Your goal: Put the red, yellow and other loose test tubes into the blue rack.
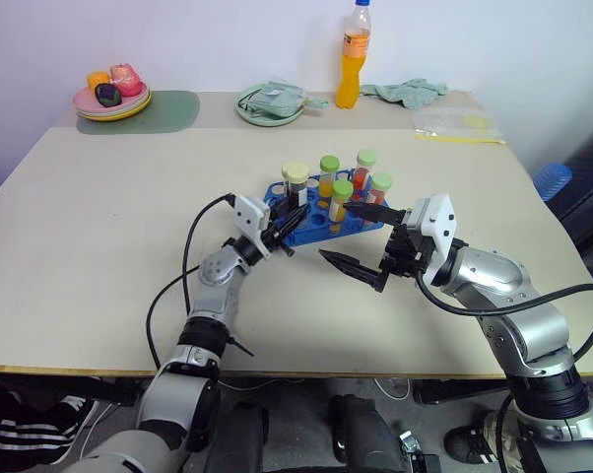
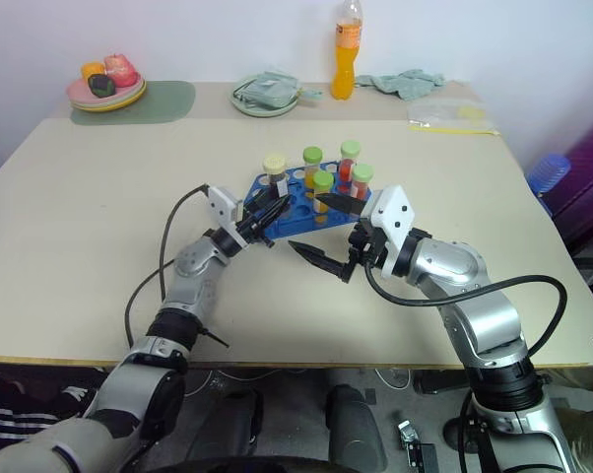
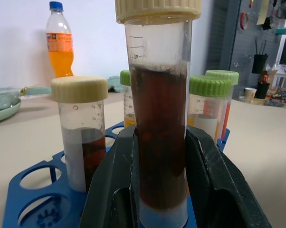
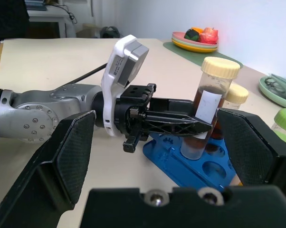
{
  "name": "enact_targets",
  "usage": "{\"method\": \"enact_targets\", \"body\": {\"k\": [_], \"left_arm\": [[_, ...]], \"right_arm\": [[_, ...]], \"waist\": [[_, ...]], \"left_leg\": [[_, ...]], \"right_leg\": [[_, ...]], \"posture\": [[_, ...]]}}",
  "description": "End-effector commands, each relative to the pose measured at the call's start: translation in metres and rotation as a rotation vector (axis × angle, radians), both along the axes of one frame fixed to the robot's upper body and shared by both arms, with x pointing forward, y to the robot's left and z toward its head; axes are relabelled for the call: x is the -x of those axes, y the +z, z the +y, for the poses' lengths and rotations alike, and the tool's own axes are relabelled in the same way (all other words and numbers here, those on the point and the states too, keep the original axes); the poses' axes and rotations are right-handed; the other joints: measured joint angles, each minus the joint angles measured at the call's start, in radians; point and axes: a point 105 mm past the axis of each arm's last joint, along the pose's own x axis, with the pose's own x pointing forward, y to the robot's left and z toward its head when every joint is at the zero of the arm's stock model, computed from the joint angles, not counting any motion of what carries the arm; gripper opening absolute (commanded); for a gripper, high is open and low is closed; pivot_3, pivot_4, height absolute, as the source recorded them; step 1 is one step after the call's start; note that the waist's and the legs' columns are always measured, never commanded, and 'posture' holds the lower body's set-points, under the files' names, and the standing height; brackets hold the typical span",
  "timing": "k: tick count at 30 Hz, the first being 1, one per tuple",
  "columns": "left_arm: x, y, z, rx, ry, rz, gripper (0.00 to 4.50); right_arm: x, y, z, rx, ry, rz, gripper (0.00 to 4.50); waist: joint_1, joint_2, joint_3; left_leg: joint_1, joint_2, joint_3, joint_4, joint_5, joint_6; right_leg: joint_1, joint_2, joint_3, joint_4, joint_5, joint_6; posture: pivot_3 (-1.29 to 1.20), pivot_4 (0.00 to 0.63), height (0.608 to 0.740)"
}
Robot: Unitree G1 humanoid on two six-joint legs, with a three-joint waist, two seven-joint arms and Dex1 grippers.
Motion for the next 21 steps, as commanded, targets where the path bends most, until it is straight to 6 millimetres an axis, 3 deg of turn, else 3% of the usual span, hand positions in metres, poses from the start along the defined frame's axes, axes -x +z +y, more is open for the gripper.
{"method": "enact_targets", "body": {"k": [1,21], "left_arm": [[-0.002,-0.005,-0.006,-0.035,-0.020,0.023,0.75],[0.003,-0.002,0.005,-0.026,0.030,-0.007,0.75]], "right_arm": [[0.005,0.011,0.004,-0.022,0.015,-0.055,4.50],[0.006,0.010,0.003,-0.022,0.004,-0.054,4.50]], "waist": [[0.000,0.000,0.000],[-0.001,0.000,0.000]], "left_leg": [[0.000,0.000,0.000,0.000,0.000,0.000],[0.000,0.000,0.000,0.000,0.000,0.000]], "right_leg": [[0.000,0.000,0.000,0.000,0.000,0.000],[0.000,0.000,0.000,0.000,0.000,0.000]], "posture": [[0.00,0.150,0.740],[0.00,0.150,0.740]]}}
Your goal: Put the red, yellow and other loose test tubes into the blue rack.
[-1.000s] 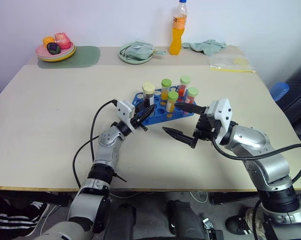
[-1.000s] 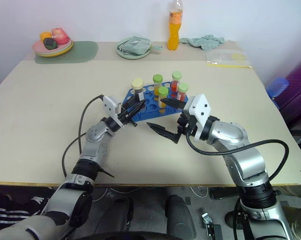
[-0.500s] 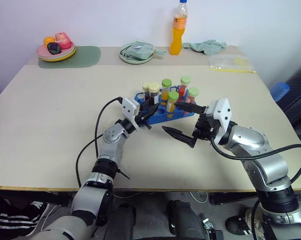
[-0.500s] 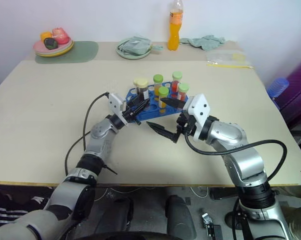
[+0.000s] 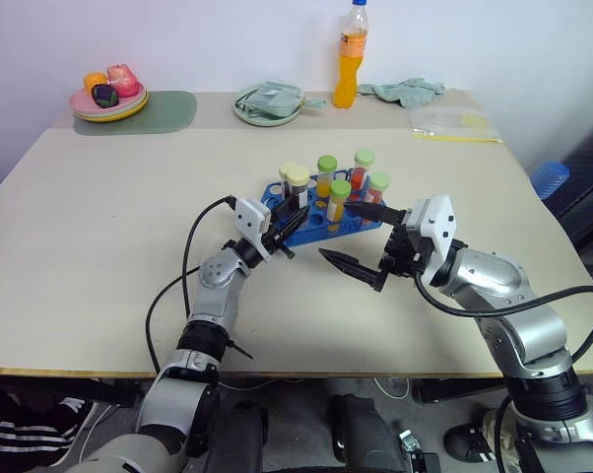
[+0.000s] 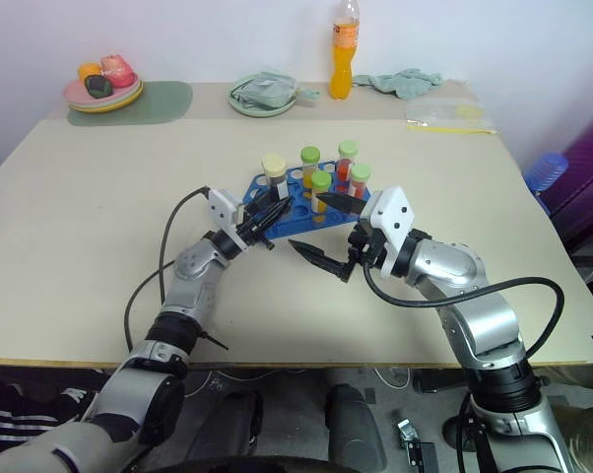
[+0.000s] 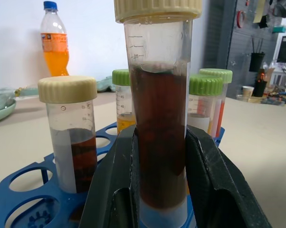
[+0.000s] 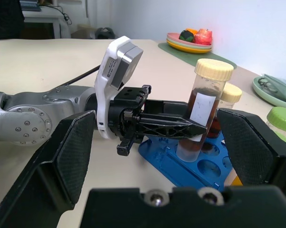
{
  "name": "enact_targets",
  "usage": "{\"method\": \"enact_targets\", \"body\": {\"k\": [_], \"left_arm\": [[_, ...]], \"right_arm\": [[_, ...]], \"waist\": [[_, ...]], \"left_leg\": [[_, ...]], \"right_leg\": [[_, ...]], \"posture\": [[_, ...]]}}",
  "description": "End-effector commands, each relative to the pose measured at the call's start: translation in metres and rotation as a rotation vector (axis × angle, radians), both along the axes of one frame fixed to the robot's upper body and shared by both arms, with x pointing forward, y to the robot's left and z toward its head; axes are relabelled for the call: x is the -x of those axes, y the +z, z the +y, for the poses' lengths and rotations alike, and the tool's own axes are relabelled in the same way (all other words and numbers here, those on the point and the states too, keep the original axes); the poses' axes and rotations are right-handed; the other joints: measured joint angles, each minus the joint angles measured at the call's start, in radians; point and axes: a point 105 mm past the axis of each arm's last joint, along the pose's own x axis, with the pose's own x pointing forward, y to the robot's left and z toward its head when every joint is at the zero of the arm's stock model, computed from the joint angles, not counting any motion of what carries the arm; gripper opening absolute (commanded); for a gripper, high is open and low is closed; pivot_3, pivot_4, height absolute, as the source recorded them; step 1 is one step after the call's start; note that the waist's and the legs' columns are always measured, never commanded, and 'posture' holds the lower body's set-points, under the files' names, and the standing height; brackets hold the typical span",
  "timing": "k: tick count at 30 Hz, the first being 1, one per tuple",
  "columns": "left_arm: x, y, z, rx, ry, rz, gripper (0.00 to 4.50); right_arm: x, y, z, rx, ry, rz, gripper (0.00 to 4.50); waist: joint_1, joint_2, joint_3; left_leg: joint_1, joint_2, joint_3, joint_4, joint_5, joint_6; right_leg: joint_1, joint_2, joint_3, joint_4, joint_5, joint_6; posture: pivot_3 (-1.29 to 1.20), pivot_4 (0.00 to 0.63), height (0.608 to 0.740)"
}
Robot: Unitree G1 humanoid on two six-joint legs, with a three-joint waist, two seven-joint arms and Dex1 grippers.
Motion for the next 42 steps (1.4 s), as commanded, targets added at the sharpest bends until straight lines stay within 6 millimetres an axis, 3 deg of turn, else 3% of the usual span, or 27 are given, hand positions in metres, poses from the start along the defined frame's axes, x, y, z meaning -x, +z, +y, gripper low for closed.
{"method": "enact_targets", "body": {"k": [1,21,31,35,42], "left_arm": [[0.000,-0.002,0.000,-0.014,0.003,0.009,0.75],[0.002,-0.016,-0.003,-0.088,-0.001,0.019,0.75],[-0.003,-0.013,0.005,-0.120,0.061,-0.015,0.75],[0.004,-0.021,-0.002,-0.090,-0.016,0.043,0.75],[0.001,-0.012,0.005,-0.084,0.019,0.023,4.18]], "right_arm": [[0.006,0.012,0.003,-0.018,0.013,-0.046,4.50],[0.005,0.014,0.003,-0.018,0.002,-0.039,4.50],[0.005,0.012,0.003,-0.020,-0.001,-0.035,4.50],[0.005,0.012,0.003,-0.021,-0.003,-0.040,4.50],[0.004,0.012,0.003,-0.018,0.001,-0.038,4.50]], "waist": [[0.000,0.000,0.000],[0.001,0.000,0.000],[0.000,0.000,0.000],[0.000,0.000,0.000],[0.001,0.000,0.000]], "left_leg": [[0.000,0.000,0.000,0.000,0.000,0.000],[0.000,0.000,0.000,0.000,0.000,0.000],[0.000,0.000,0.000,0.000,0.000,0.000],[0.000,0.000,0.000,0.000,0.000,0.000],[-0.001,0.000,0.000,0.000,0.000,0.000]], "right_leg": [[0.000,0.000,0.000,0.000,0.000,0.000],[0.000,0.000,0.000,0.000,-0.001,-0.001],[0.000,0.000,0.000,0.000,-0.002,0.001],[0.000,0.000,0.000,0.000,-0.002,0.001],[-0.001,0.000,0.000,-0.001,-0.003,0.000]], "posture": [[0.00,0.150,0.740],[0.00,0.150,0.740],[0.00,0.150,0.740],[0.00,0.150,0.740],[0.00,0.150,0.740]]}}
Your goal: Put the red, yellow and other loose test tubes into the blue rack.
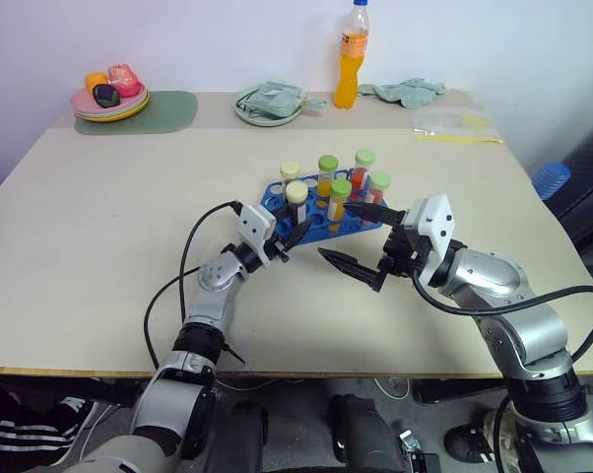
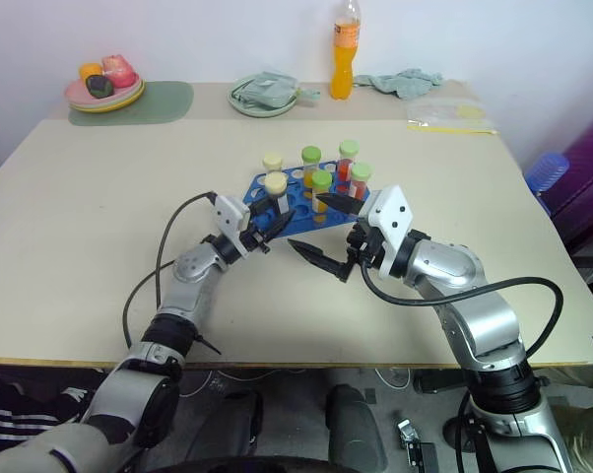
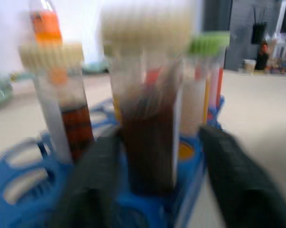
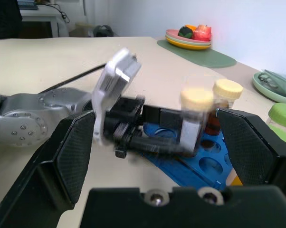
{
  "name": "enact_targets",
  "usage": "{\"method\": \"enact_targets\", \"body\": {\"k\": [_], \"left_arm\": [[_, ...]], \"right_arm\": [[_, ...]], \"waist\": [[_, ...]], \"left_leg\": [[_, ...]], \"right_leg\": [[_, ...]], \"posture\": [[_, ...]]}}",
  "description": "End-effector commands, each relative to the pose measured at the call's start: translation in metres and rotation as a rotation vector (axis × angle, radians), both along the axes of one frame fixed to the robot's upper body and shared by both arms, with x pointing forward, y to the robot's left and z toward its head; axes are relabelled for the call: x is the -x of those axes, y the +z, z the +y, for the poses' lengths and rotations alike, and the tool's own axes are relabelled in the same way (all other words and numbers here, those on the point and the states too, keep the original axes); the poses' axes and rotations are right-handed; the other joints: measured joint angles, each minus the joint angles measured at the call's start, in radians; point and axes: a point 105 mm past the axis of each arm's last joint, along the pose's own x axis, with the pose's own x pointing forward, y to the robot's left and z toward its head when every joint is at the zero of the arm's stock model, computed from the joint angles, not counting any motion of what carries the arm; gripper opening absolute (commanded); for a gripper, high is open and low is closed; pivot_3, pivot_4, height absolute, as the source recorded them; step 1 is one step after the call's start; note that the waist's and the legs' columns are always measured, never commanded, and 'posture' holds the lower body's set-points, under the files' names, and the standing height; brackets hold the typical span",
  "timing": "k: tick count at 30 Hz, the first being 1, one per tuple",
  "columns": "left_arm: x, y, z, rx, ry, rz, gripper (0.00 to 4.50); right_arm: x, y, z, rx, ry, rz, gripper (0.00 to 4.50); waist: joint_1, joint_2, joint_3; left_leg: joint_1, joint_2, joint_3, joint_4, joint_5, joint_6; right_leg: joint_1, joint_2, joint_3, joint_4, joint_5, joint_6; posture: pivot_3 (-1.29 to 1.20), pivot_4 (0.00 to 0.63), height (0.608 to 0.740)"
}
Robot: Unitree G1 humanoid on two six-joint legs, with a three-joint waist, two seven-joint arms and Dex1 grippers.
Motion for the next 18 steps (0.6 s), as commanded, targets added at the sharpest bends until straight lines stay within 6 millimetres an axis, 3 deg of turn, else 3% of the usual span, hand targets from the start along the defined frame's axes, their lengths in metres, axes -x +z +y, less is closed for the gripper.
{"method": "enact_targets", "body": {"k": [1,9,12,15,18], "left_arm": [[-0.001,0.012,0.005,0.014,0.011,-0.035,4.47],[0.031,0.050,0.042,0.047,-0.024,-0.087,4.47],[0.050,0.062,0.071,0.029,-0.035,-0.065,4.47],[0.071,0.063,0.082,-0.036,-0.110,-0.041,4.47],[0.085,0.067,0.106,-0.071,-0.139,0.008,4.47]], "right_arm": [[0.004,0.011,0.002,-0.015,0.016,-0.052,4.50],[0.003,0.007,-0.005,-0.004,0.006,-0.042,4.50],[0.003,0.002,-0.011,0.008,-0.004,-0.030,4.50],[0.002,-0.003,-0.019,0.026,-0.016,-0.020,4.50],[0.002,-0.007,-0.027,0.040,-0.024,-0.006,4.50]], "waist": [[0.000,0.000,0.000],[-0.004,0.001,0.000],[-0.005,0.001,0.000],[-0.005,0.001,0.001],[-0.002,0.002,0.001]], "left_leg": [[0.000,0.000,0.000,0.000,0.000,0.000],[0.000,0.001,0.000,-0.002,0.000,0.000],[-0.001,0.001,0.000,-0.002,0.000,0.000],[-0.001,0.001,0.000,-0.002,0.000,0.000],[-0.001,0.001,0.000,-0.002,0.000,0.000]], "right_leg": [[0.000,0.000,0.000,0.000,0.000,0.000],[-0.002,0.000,0.000,0.000,0.002,-0.001],[-0.002,0.000,0.000,0.000,0.001,-0.004],[-0.002,0.000,0.000,0.000,0.000,-0.004],[-0.002,0.000,0.000,0.000,-0.001,-0.004]], "posture": [[0.00,0.150,0.740],[0.00,0.150,0.740],[0.00,0.150,0.740],[0.00,0.150,0.740],[0.00,0.150,0.740]]}}
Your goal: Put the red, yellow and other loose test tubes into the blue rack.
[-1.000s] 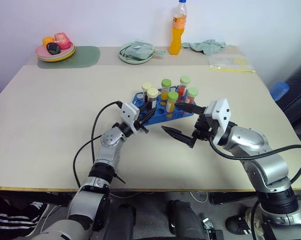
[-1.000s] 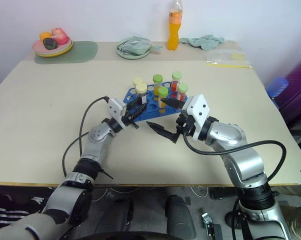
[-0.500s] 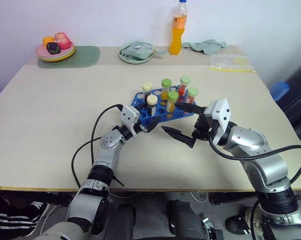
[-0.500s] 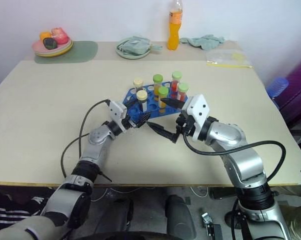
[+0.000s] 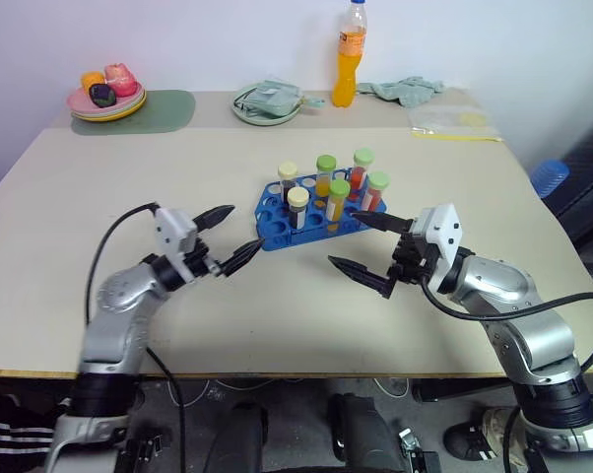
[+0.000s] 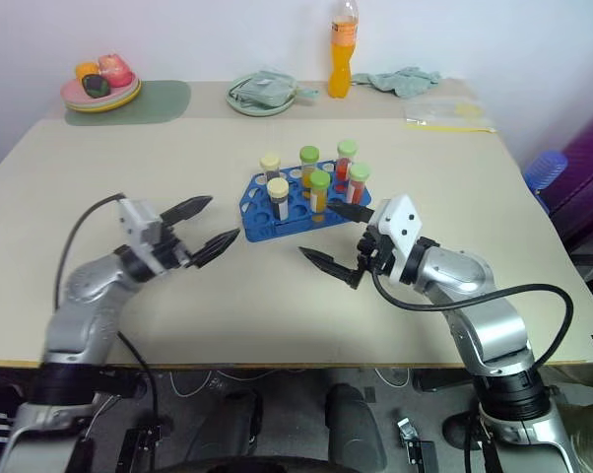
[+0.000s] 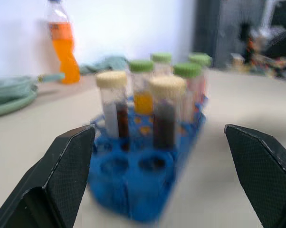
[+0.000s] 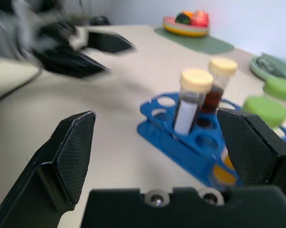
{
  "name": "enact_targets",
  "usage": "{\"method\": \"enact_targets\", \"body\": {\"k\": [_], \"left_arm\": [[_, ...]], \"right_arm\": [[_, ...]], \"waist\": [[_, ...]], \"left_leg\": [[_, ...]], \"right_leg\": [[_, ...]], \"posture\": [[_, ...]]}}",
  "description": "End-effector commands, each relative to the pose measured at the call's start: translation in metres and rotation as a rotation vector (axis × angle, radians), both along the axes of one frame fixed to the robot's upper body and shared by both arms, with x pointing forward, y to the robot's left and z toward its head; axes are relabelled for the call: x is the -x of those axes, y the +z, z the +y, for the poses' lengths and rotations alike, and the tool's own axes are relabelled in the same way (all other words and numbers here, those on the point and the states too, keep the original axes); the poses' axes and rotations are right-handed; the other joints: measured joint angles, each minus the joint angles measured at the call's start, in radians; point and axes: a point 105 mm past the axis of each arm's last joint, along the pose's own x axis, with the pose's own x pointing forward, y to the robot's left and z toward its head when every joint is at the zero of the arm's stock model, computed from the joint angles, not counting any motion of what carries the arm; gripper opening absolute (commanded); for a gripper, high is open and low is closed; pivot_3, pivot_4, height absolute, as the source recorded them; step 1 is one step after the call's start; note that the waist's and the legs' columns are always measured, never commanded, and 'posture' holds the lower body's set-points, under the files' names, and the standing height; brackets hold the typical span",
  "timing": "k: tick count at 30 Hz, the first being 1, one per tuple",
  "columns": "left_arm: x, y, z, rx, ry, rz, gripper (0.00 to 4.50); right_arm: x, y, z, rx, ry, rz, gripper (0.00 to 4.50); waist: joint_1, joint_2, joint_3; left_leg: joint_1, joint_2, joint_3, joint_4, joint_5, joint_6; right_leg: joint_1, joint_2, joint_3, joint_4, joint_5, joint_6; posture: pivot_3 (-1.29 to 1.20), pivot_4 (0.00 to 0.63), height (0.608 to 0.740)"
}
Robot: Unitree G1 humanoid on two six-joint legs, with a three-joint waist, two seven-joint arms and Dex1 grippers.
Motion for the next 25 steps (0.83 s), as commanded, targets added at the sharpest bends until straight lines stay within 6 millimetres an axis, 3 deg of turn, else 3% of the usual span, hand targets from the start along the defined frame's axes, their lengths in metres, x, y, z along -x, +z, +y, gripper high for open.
{"method": "enact_targets", "body": {"k": [1,9,16,19,25], "left_arm": [[0.016,0.017,0.021,-0.010,-0.047,0.001,4.47],[0.034,0.025,0.056,-0.104,-0.069,0.052,4.47],[0.048,0.025,0.041,-0.145,-0.161,0.100,4.47],[0.049,0.025,0.038,-0.175,-0.188,0.108,4.47],[0.040,0.016,0.029,-0.176,-0.223,0.104,4.47]], "right_arm": [[0.002,0.007,-0.012,0.011,-0.010,-0.041,4.50],[-0.006,0.013,-0.034,0.028,-0.041,-0.037,4.50],[-0.012,0.023,-0.058,0.070,-0.081,-0.111,4.50],[-0.013,0.029,-0.058,0.075,-0.094,-0.136,4.50],[-0.004,0.021,-0.054,0.102,-0.111,-0.114,4.50]], "waist": [[0.001,0.000,0.000],[-0.001,0.000,0.000],[0.002,0.000,0.000],[0.000,0.000,0.000],[0.001,0.000,0.000]], "left_leg": [[0.000,0.000,0.000,0.000,0.000,0.000],[-0.002,0.000,0.000,0.000,0.000,0.000],[-0.004,0.001,0.001,0.000,0.000,0.000],[-0.004,0.001,0.001,0.000,0.000,0.000],[-0.004,0.001,0.001,-0.001,0.000,0.000]], "right_leg": [[0.000,0.000,0.000,0.000,-0.001,0.002],[-0.002,0.000,0.000,-0.001,-0.002,0.002],[-0.004,-0.001,0.000,-0.001,-0.001,0.000],[-0.004,0.000,0.000,-0.001,-0.002,0.001],[-0.005,0.000,0.000,-0.001,-0.001,0.000]], "posture": [[0.00,0.150,0.740],[0.00,0.150,0.740],[0.00,0.150,0.740],[0.00,0.150,0.740],[0.00,0.150,0.740]]}}
